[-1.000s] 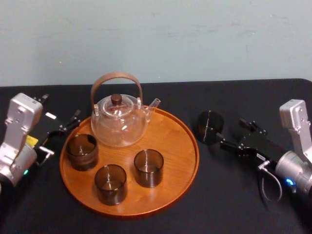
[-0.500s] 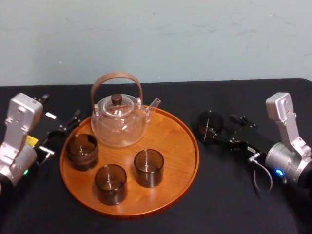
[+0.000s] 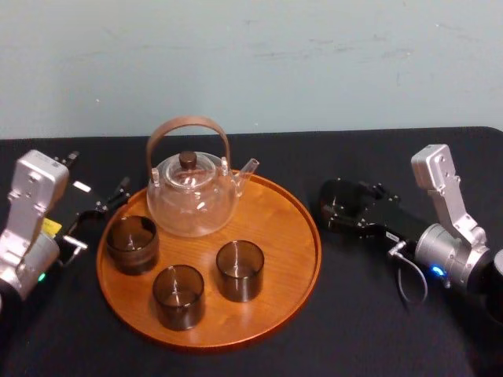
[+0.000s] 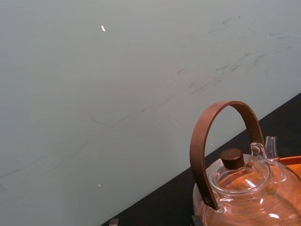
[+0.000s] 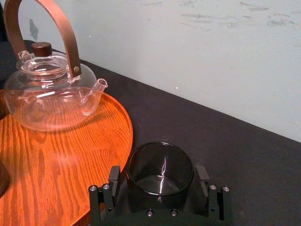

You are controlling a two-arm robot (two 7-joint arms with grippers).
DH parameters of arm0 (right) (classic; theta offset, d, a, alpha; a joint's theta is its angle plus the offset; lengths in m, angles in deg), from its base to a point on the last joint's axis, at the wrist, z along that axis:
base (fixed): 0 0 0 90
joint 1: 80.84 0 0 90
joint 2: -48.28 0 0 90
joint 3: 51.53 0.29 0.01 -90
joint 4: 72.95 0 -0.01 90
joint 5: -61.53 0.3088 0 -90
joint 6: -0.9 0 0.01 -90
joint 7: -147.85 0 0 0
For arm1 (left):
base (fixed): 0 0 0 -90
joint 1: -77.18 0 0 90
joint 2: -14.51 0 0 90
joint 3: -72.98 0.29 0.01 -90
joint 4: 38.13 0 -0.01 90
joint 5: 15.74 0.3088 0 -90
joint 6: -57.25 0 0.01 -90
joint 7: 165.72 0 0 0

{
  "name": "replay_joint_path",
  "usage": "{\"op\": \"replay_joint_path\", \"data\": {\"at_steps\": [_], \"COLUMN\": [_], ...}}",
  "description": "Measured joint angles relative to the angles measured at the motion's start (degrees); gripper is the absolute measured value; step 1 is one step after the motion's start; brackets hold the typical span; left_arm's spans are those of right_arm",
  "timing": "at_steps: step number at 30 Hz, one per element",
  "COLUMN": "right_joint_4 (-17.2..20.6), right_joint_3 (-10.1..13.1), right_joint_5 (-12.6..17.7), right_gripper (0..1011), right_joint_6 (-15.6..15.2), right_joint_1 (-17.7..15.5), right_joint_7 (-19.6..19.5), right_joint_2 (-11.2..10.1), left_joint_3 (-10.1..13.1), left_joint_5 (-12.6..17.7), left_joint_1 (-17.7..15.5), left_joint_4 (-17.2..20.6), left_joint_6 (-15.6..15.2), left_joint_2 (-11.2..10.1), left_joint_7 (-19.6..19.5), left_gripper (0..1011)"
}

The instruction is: Pick up the glass from the table and place it on the tray.

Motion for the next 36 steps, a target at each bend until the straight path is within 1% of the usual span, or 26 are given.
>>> {"op": "replay_joint_path", "data": {"at_steps": [16, 31, 33, 36], "right_joint_4": [-3.6, -3.5, -3.5, -3.5], "right_joint_3": [-1.1, -1.1, -1.0, -1.0], "right_joint_5": [-1.1, -1.1, -1.1, -1.1], "right_gripper": [1002, 1002, 982, 905], "right_joint_6": [0.5, 0.5, 0.5, 0.4], "right_joint_1": [2.7, 2.7, 2.7, 2.7], "right_joint_7": [0.3, 0.2, 0.2, 0.2], "right_joint_2": [1.3, 1.2, 1.2, 1.2], "left_joint_3": [0.0, 0.0, 0.0, 0.0], "left_joint_5": [0.0, 0.0, 0.0, 0.0], "left_joint_1": [0.0, 0.0, 0.0, 0.0], "left_joint_4": [0.0, 0.0, 0.0, 0.0], "left_joint_6": [0.0, 0.0, 0.0, 0.0], "left_joint_2": [0.0, 0.0, 0.0, 0.0], "left_joint_7": [0.0, 0.0, 0.0, 0.0], "left_gripper": [1001, 1001, 1001, 1001]}}
